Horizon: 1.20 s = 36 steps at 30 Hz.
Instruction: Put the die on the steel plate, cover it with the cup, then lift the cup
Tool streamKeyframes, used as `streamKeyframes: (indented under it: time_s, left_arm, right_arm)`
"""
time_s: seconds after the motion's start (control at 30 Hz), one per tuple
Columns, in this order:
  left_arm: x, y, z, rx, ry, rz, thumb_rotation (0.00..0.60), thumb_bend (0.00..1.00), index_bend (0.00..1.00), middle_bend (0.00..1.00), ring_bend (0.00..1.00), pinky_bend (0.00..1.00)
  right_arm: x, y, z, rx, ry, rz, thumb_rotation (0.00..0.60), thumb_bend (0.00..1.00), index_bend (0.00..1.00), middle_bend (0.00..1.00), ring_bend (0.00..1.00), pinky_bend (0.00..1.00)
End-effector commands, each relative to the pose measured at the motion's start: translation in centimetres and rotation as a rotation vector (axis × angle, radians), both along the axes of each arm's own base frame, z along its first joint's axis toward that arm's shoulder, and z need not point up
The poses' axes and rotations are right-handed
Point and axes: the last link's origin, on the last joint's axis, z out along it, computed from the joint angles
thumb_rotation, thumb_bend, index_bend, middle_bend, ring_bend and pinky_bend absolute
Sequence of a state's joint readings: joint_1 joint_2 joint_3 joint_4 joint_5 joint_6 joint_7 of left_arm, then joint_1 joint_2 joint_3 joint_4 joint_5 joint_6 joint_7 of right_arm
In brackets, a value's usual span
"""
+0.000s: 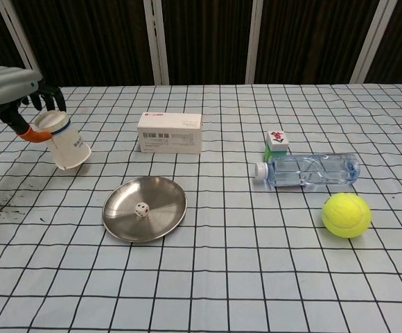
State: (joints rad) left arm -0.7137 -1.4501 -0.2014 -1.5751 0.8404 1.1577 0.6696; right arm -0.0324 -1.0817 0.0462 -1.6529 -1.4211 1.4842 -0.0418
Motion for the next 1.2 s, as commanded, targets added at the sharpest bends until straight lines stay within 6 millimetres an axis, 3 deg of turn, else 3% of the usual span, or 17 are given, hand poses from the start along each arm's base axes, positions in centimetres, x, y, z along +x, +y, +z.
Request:
streamKeyframes:
  time_s: [0.03,0.17,0.4,0.63,0.87,1.2]
  left_arm:
    - [3.6,-1.0,2.5,0.009,-0.018,-0.085,0.6,0.47,0.32,0.36,0.28,0.24]
    - [6.2,-2.7,2.9,-0.061,0.042,-0.112,0.6,0.47,0.32,0.36,0.28,0.24]
    - [9.4,-4.9,0.5,-0.227,0.012,-0.092,0.6,0.47,0.32,0.36,0.28,0.24]
    - [11.1,-5.8,-1.5,-0.292,0.051,-0.102,0.6,0.47,0.32,0.35,0.28,0.24]
    - [11.9,-6.2,-3.3,-0.323,0.015,-0.126,0.6,0.47,0.32,0.35,0.28,0.24]
    - [10.8,-6.8,-5.5,-0.348,0.029,-0.162,0.6,0.47,0.33,0.35,0.28,0.24]
  right_arm:
    - [0.0,0.0,0.1,-0.003,-0.002,0.001,0.6,0.04,0.11,0.12,0.12,0.05]
    - [0.2,0.0,0.2,-0.01,-0.007,0.005,0.6,0.04,0.11,0.12,0.12,0.05]
    - [0.1,0.2,0.7,-0.025,-0.014,0.004,0.6,0.04,0.11,0.12,0.12,0.05]
    - [0.0,0.2,1.0,-0.033,-0.024,0.006,0.6,0.04,0.11,0.12,0.12,0.05]
    - [0.1,0.3,1.1,-0.038,-0.029,0.015,0.6,0.04,0.11,0.12,0.12,0.05]
    - [-0.1,0.4,1.5,-0.053,-0.042,0.008,0.6,0.04,0.11,0.12,0.12,0.05]
